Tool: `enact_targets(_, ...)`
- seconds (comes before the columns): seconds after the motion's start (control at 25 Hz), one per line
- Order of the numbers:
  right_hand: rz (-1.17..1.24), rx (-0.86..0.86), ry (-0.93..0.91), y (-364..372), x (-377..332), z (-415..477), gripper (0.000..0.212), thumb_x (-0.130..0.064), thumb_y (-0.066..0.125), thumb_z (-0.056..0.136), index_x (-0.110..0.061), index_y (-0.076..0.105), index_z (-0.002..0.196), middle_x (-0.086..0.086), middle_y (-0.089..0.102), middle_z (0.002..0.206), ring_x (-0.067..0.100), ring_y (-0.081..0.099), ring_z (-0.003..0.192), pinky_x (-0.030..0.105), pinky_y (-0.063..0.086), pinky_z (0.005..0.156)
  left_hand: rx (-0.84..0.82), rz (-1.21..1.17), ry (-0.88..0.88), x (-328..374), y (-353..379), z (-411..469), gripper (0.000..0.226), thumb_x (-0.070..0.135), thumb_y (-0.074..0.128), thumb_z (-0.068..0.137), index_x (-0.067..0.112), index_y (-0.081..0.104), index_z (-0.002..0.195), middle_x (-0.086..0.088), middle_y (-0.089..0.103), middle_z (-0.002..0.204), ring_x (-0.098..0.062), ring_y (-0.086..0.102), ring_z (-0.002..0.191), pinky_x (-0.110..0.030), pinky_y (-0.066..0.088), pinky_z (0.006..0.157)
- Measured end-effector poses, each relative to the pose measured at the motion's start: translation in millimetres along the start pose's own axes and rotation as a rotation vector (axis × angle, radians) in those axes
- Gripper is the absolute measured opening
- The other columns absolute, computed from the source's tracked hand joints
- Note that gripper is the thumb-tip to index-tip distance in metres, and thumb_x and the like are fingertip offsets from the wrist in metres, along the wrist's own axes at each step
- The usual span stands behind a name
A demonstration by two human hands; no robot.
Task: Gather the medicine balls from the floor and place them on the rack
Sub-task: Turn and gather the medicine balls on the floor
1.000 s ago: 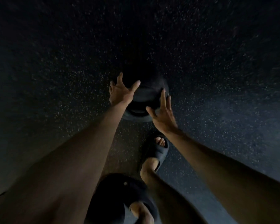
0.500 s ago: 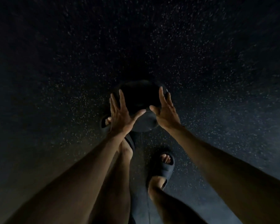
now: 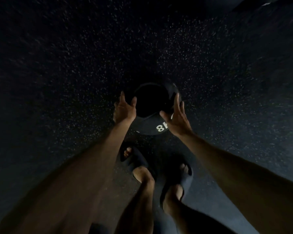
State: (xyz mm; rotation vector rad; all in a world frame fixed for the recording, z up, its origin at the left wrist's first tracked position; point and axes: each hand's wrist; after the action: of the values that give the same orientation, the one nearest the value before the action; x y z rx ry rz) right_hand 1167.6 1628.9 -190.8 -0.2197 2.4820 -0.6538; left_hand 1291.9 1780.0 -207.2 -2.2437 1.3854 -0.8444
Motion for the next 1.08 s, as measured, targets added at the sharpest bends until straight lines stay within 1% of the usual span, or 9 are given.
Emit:
enact_targets(0.16,-0.143,-0.049,-0.023,-37.0,-16.0,37.6,0.092,-0.063,0.051,0.092,-0.042,-0.013,0.155,0.009,-0.001,0.167,0.035,0.012,0.152,0.055,0.028,0.116,0.062,-0.042,0.102,6.6,8.8,-14.2,0.072,0.058,0.033,0.100,0.024,0.010,0.159,-0.018,0.024,0.159,-0.039,0.027,0.144,-0.050,0.026,0.115)
enact_targets(0.24,-0.201,-0.039,-0.028,-43.7,-27.1,56.9,0.084,-0.064,0.045,0.094,-0.043,-0.007,0.156,0.007,0.005,0.167,0.033,0.015,0.152,0.053,0.028,0.114,0.200,0.018,0.308,6.2,6.7,-19.5,0.071,0.060,0.035,0.099,0.023,0.018,0.158,-0.017,0.025,0.159,-0.034,0.031,0.144,-0.048,0.030,0.117)
enact_targets(0.36,-0.188,0.015,-0.023,-53.6,-75.6,92.8,0.069,-0.059,0.036,0.100,-0.036,0.006,0.158,0.011,0.015,0.165,0.036,0.021,0.149,0.049,0.026,0.118,0.196,0.168,0.584,6.0,-3.9,-10.8,0.078,0.069,0.041,0.093,0.032,0.016,0.157,-0.014,0.011,0.165,-0.029,0.015,0.152,-0.050,0.021,0.122)
enact_targets(0.48,-0.220,0.060,-0.085,-59.6,-120.2,117.4,0.060,-0.046,0.038,0.104,-0.022,0.022,0.157,0.010,0.019,0.164,0.027,0.017,0.152,0.044,0.017,0.123,0.171,0.244,0.534,28.5,-26.5,22.3,0.091,0.081,0.040,0.084,0.035,0.010,0.157,-0.013,0.009,0.166,-0.030,0.008,0.153,-0.056,0.019,0.121)
enact_targets(0.56,-0.138,0.144,-0.161,-57.0,-124.9,113.9,0.066,-0.053,0.038,0.101,-0.020,0.024,0.156,0.009,0.021,0.163,0.027,0.019,0.151,0.047,0.021,0.122,0.172,0.272,0.467,51.5,-47.5,47.2,0.093,0.085,0.036,0.080,0.034,0.016,0.156,-0.013,0.010,0.165,-0.031,0.005,0.153,-0.058,0.019,0.120)
enact_targets(0.76,-0.172,0.135,-0.297,-34.5,-107.1,76.1,0.090,-0.064,0.045,0.095,-0.028,-0.008,0.158,0.014,0.000,0.166,0.030,0.003,0.154,0.047,0.015,0.122,0.036,0.182,0.187,111.9,-84.3,106.7,0.094,0.087,0.037,0.078,0.030,0.027,0.151,-0.007,0.023,0.161,-0.030,0.013,0.151,-0.064,0.019,0.116)
enact_targets(0.88,-0.185,0.117,-0.353,-54.9,-123.9,106.2,0.092,-0.061,0.048,0.095,-0.030,-0.012,0.158,0.013,-0.003,0.167,0.029,-0.006,0.154,0.053,0.013,0.124,-0.067,-0.073,0.028,149.2,-100.4,123.6,0.094,0.084,0.038,0.082,0.024,0.025,0.154,-0.010,0.031,0.157,-0.033,0.031,0.142,-0.050,0.028,0.115)
enact_targets(1.0,-0.241,0.060,-0.329,-97.1,-148.5,158.3,0.088,-0.066,0.044,0.092,-0.037,-0.008,0.157,0.007,-0.002,0.167,0.028,-0.004,0.154,0.052,0.020,0.120,-0.043,-0.165,0.141,163.6,-105.0,119.8,0.085,0.068,0.045,0.092,0.027,0.014,0.158,-0.009,0.019,0.163,-0.029,0.027,0.146,-0.044,0.024,0.118)
enact_targets(1.08,-0.206,0.064,-0.225,-119.1,-166.8,186.5,0.082,-0.067,0.042,0.094,-0.039,0.000,0.158,0.008,0.005,0.167,0.033,0.007,0.153,0.054,0.028,0.115,-0.028,-0.096,0.275,160.2,-97.7,105.7,0.092,0.074,0.049,0.085,0.040,0.001,0.156,-0.009,0.006,0.166,-0.034,0.015,0.150,-0.057,0.023,0.118)
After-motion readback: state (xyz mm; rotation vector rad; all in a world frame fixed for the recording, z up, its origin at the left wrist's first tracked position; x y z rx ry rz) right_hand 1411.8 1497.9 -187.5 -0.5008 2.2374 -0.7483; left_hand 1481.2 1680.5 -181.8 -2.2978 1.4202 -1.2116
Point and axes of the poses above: each hand's wrist, its own z-axis towards the middle knuckle, its own y-axis out of the palm, x = y × z
